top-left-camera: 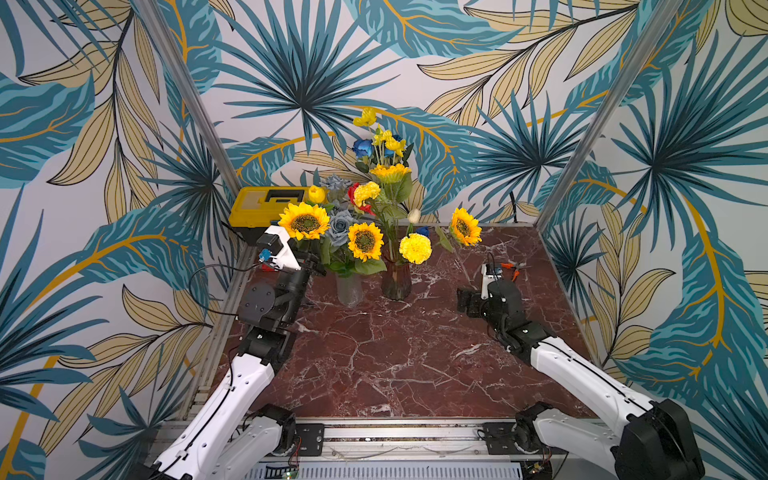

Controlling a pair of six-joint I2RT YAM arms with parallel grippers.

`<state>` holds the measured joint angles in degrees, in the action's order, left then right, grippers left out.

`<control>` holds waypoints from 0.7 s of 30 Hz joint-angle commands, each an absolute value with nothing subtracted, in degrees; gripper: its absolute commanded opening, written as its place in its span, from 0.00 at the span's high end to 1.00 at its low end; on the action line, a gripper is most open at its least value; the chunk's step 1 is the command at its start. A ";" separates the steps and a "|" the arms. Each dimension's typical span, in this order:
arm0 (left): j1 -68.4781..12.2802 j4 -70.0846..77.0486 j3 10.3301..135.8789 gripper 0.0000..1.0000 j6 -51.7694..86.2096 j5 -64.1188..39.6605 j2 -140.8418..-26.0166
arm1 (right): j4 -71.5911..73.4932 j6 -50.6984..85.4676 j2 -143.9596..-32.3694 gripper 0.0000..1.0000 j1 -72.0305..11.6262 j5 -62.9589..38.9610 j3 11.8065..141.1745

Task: Pick out yellow flowers from the vase
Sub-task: Pick up the flower from the vase.

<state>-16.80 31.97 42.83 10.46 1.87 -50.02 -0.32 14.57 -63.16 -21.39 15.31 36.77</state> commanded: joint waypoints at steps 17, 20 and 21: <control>-16.58 15.88 49.14 0.89 17.58 -16.98 -39.55 | -4.35 11.81 -58.80 0.03 -21.62 13.22 39.02; -16.56 14.46 49.50 0.89 21.37 -23.81 -39.88 | -4.53 9.12 -56.76 0.05 -21.60 7.66 38.53; -16.54 14.43 49.56 0.89 22.68 -26.19 -40.28 | -3.98 7.43 -55.96 0.07 -21.62 3.65 38.13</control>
<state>-16.80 17.02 47.86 17.98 -17.56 -40.14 -3.31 11.44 -57.93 -21.37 10.87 37.95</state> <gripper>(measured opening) 0.116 0.940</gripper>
